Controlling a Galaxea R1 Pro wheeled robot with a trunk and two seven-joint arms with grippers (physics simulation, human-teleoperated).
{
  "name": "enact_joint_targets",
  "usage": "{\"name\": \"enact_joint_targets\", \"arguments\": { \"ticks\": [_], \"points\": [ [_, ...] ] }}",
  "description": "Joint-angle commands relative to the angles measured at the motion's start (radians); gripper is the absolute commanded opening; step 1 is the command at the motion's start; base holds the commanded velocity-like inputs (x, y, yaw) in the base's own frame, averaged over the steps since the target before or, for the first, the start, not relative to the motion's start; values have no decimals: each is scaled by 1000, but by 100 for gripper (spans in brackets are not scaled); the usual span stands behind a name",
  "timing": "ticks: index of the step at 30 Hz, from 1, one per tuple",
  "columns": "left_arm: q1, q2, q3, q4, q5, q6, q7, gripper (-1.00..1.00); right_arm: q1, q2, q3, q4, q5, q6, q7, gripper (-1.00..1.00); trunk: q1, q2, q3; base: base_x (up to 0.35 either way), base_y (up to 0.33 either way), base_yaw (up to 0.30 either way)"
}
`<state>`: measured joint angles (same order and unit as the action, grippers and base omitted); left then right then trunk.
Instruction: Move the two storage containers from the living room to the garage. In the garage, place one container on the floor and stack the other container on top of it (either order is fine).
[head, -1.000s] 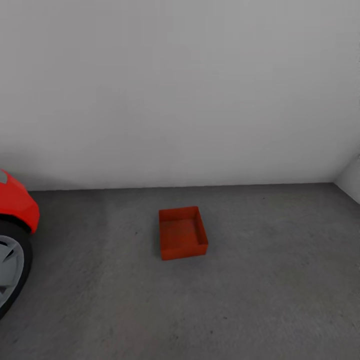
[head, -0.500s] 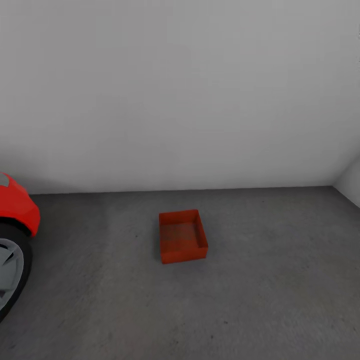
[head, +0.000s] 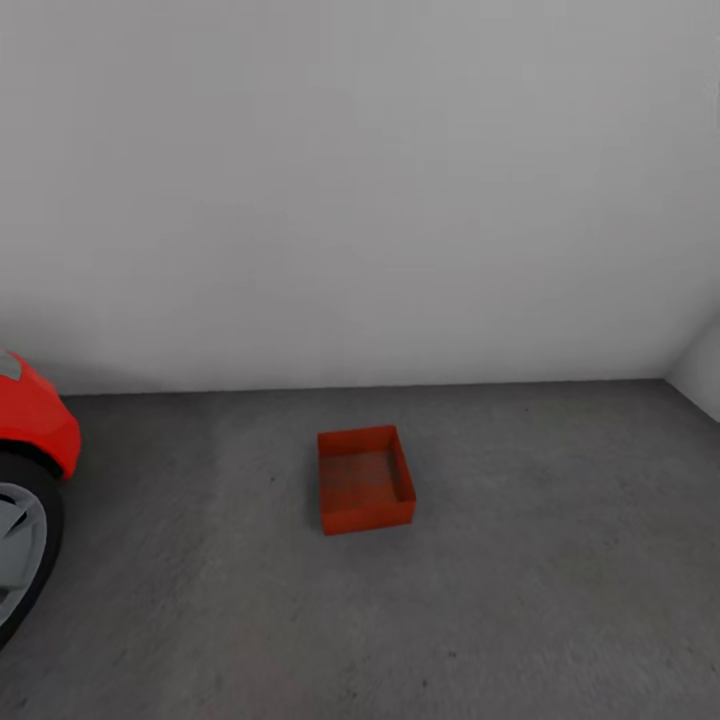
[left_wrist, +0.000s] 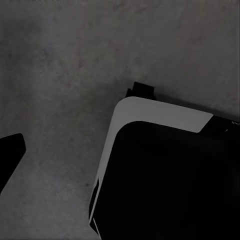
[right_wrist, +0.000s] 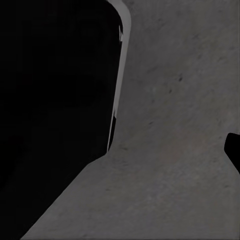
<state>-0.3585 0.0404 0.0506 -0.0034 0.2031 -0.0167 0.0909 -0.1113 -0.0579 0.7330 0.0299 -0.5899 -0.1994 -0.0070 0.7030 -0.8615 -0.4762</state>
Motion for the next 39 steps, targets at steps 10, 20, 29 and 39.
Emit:
{"name": "enact_joint_targets", "arguments": {
  "ticks": [10, 20, 29, 39],
  "points": [
    [0, 0, 4, 0, 3, -2, 1, 100, -1, 1, 8, 2, -5, -5, 0, 100, 0, -1, 15, 0, 0, 0],
    [0, 0, 5, 0, 2, -2, 1, 100, -1, 1, 8, 2, -6, -3, 1, 100, 0, -1, 31, 0, 0, 0],
    [0, 0, 4, 0, 2, -2, 1, 100, -1, 0, 8, 2, -7, -4, 1, 100, 0, -1, 45, 0, 0, 0],
    [0, 0, 4, 0, 2, -2, 1, 100, -1, -2, 8, 2, -7, -3, 1, 100, 0, -1, 61, 0, 0, -3]
  ]
}}
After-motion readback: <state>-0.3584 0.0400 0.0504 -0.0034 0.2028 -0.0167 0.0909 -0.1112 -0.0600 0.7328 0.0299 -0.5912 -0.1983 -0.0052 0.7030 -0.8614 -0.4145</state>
